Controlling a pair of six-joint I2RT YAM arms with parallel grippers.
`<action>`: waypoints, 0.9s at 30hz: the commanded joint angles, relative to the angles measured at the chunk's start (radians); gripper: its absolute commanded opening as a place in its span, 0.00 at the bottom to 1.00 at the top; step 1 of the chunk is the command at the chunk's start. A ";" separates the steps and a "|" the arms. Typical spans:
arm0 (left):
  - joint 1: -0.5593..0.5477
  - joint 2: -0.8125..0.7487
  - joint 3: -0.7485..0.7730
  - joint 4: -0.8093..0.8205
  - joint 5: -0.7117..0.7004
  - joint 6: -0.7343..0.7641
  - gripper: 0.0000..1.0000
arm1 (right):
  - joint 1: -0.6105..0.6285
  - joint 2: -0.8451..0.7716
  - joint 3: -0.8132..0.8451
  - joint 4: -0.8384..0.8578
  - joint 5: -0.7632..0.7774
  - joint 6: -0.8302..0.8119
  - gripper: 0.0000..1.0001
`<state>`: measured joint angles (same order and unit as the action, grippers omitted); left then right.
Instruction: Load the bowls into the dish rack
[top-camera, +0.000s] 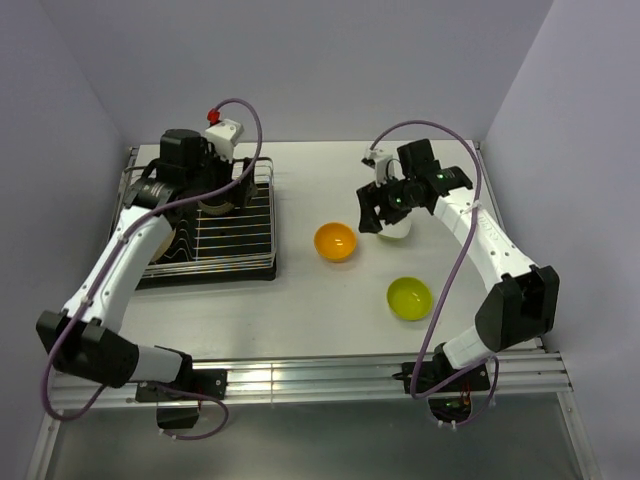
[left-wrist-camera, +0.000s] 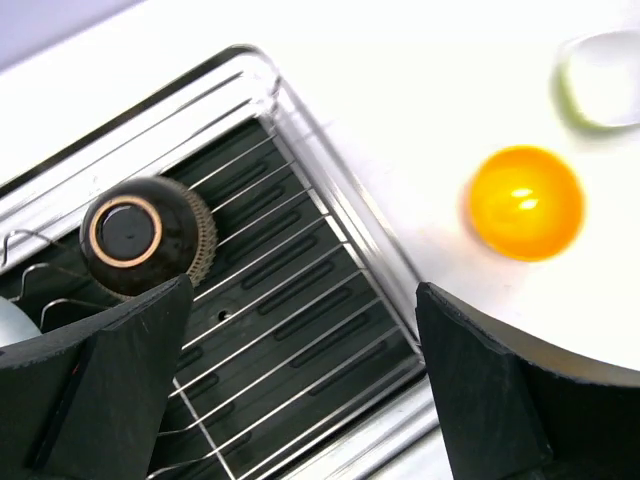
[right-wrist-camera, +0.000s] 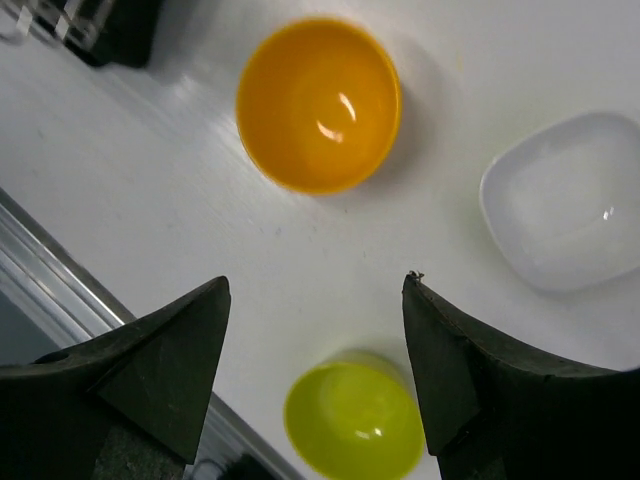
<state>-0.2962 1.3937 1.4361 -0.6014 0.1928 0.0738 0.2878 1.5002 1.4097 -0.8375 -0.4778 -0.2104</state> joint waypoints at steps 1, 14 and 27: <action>-0.003 -0.068 -0.055 0.069 0.144 0.001 1.00 | -0.018 -0.057 -0.049 -0.168 0.077 -0.142 0.77; -0.001 -0.142 -0.181 0.130 0.396 -0.034 0.99 | -0.147 -0.156 -0.425 -0.212 0.274 -0.429 0.82; -0.003 -0.150 -0.232 0.175 0.448 -0.037 0.99 | -0.167 0.005 -0.474 -0.061 0.286 -0.445 0.68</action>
<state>-0.2962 1.2842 1.2114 -0.4728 0.6132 0.0364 0.1299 1.4918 0.9405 -0.9493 -0.1951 -0.6418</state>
